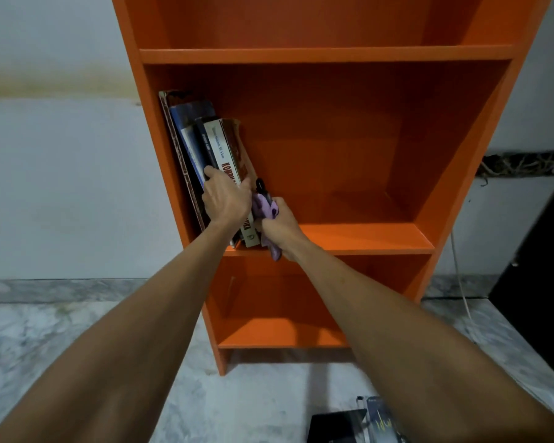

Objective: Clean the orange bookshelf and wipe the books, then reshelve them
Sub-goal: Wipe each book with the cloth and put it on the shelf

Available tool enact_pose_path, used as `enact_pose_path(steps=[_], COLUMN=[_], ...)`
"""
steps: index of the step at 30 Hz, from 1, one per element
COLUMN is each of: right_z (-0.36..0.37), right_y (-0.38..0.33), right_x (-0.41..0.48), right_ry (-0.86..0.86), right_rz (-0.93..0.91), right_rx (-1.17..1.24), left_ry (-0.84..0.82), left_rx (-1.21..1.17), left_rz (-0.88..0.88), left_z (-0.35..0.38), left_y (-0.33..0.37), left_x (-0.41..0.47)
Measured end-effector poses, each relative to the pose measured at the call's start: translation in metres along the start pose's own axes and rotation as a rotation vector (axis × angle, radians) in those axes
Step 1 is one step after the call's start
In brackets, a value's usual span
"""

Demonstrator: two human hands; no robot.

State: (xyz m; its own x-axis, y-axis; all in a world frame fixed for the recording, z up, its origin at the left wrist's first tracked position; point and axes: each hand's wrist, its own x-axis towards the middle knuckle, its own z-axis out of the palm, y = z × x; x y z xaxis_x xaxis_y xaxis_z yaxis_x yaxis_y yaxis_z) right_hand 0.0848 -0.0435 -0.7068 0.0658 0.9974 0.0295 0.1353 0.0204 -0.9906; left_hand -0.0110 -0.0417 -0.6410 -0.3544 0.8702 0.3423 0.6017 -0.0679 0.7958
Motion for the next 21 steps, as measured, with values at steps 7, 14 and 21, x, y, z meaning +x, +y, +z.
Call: enact_pose_path(steps=[7, 14, 21], right_z=[-0.007, 0.003, 0.01], right_y=[0.006, -0.002, -0.008], right_x=[0.001, 0.006, 0.013], right_ry=[-0.109, -0.112, -0.121], right_rz=[0.011, -0.023, 0.026], right_rx=[-0.32, -0.358, -0.418], left_ry=[-0.023, -0.02, -0.042], left_rx=[0.127, 0.209, 0.349], left_rz=[0.053, 0.088, 0.144], left_z=[-0.009, -0.017, -0.025], left_y=[-0.002, -0.002, -0.003], left_x=[-0.001, 0.0, 0.0])
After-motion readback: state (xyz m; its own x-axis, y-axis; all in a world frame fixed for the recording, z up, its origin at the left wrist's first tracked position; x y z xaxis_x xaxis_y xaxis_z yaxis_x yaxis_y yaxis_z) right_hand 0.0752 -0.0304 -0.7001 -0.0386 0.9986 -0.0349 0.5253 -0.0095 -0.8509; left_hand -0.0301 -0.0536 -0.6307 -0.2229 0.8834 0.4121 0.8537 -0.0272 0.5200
